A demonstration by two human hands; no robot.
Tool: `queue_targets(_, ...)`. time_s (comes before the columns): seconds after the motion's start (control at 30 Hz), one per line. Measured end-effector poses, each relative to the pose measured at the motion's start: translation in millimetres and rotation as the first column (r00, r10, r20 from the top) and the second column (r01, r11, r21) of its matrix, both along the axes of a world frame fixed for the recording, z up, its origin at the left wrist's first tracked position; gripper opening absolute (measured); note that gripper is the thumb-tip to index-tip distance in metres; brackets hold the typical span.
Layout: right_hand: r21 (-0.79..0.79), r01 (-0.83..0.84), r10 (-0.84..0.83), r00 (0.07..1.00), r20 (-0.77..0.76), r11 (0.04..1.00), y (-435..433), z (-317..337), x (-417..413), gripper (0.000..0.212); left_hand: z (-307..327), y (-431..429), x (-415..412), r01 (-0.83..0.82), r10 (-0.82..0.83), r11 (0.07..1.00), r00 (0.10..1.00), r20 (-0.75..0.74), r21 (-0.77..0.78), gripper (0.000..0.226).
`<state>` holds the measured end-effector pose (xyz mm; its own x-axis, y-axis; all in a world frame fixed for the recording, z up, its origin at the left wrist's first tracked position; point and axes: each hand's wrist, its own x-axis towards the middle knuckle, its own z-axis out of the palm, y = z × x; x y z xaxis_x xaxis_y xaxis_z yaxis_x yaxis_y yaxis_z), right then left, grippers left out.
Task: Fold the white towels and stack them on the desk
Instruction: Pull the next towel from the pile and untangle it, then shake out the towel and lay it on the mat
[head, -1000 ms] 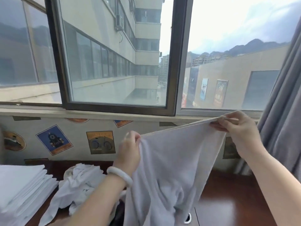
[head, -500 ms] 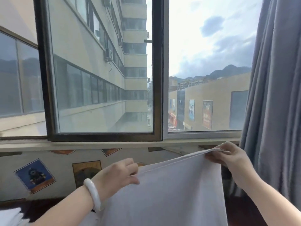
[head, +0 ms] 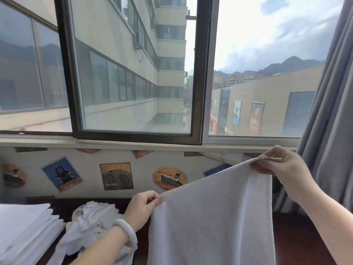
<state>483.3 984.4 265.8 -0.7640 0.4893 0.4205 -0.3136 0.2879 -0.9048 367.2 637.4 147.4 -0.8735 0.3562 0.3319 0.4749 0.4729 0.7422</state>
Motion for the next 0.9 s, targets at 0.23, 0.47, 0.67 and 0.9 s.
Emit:
queue_targets(0.23,-0.111,-0.044,0.043,0.999,-0.007,0.993,25.7,11.3,29.8,0.019,78.3,-11.4,21.5,0.080,-0.059,0.992,0.978,-0.198,0.098,0.013)
queue_targets(0.47,-0.189,-0.004,0.074,0.927,0.366,0.982,43.3,-47.8,-40.8,0.013,57.8,7.5,-57.7,0.041,-0.053,0.948,0.998,-0.031,-0.317,0.014)
queue_targets(0.67,-0.092,0.097,-0.086,0.990,0.114,0.991,61.1,6.2,-124.0,0.014,144.1,49.3,-140.7,-0.205,0.125,0.934,0.954,-0.272,-0.292,0.017)
queue_targets(0.9,-0.059,0.020,-0.042,0.915,-0.400,0.998,68.0,166.2,-92.5,0.024,321.4,55.6,-100.4,-0.138,0.189,0.982,0.741,-0.645,0.130,0.006)
